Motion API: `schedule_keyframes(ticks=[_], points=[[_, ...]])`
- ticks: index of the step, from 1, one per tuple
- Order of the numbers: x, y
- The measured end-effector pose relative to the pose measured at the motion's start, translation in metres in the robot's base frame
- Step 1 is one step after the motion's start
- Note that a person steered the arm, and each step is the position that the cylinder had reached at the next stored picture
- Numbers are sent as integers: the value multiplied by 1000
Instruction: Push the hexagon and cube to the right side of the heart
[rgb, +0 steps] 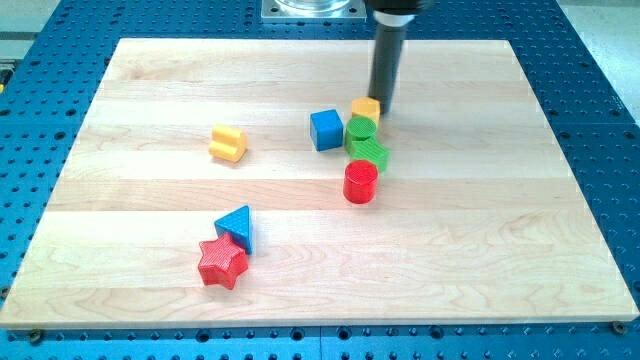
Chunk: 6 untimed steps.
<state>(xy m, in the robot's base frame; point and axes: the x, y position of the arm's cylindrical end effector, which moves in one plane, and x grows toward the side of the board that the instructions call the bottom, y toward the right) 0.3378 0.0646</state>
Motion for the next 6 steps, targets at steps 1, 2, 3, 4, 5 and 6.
schedule_keyframes(ticks=[1, 2, 3, 4, 5, 6], points=[[-4, 79], [23, 48], [23, -4], [23, -38], [23, -82], [20, -111]])
